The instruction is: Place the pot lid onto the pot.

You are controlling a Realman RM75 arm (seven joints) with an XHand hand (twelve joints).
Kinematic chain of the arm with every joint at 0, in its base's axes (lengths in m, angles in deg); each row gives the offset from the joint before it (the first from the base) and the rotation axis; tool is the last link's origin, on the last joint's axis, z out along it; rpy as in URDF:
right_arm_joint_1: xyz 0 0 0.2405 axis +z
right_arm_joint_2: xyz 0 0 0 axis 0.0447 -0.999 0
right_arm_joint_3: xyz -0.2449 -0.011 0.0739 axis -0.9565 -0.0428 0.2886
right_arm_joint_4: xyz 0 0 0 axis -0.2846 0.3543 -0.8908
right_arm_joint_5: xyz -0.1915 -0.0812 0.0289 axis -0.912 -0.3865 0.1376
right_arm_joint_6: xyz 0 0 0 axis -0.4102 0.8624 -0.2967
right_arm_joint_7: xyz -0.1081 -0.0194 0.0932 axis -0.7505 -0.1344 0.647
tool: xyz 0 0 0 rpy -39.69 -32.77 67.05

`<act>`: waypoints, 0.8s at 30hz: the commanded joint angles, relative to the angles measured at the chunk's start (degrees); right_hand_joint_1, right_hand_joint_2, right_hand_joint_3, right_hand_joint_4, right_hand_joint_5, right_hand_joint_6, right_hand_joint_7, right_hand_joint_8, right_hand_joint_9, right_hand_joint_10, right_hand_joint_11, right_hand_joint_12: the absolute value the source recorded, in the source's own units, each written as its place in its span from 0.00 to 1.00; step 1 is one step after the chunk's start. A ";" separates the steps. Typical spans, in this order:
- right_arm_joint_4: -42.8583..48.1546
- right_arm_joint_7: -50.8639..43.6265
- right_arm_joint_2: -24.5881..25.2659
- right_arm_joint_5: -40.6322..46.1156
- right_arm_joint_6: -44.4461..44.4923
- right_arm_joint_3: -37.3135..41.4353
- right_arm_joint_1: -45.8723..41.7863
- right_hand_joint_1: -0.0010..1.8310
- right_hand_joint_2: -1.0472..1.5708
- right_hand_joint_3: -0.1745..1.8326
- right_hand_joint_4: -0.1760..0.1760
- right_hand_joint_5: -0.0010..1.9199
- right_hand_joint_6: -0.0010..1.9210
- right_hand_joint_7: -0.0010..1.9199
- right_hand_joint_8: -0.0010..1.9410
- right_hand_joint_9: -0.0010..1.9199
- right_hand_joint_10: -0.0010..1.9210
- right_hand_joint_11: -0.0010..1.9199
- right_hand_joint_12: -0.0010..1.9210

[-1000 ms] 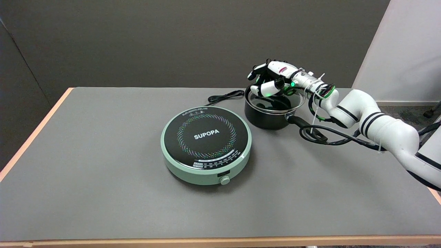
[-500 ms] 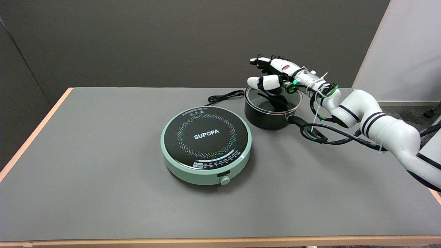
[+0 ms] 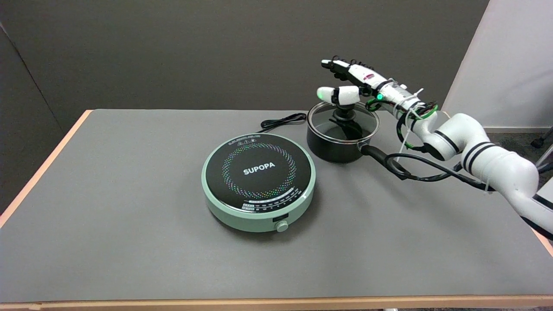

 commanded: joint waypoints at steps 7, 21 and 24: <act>-8.13 -0.21 -10.19 2.30 0.82 5.95 -10.54 0.32 0.58 0.56 0.81 0.15 0.08 0.17 0.08 0.19 0.12 0.14 0.28; -9.50 -0.21 -10.41 2.06 0.02 6.85 -12.06 0.32 0.58 0.56 0.80 0.16 0.08 0.18 0.08 0.21 0.13 0.15 0.30; -9.61 -0.21 -10.41 1.98 0.02 6.27 -12.09 0.32 0.58 0.56 0.80 0.18 0.08 0.20 0.08 0.22 0.13 0.16 0.30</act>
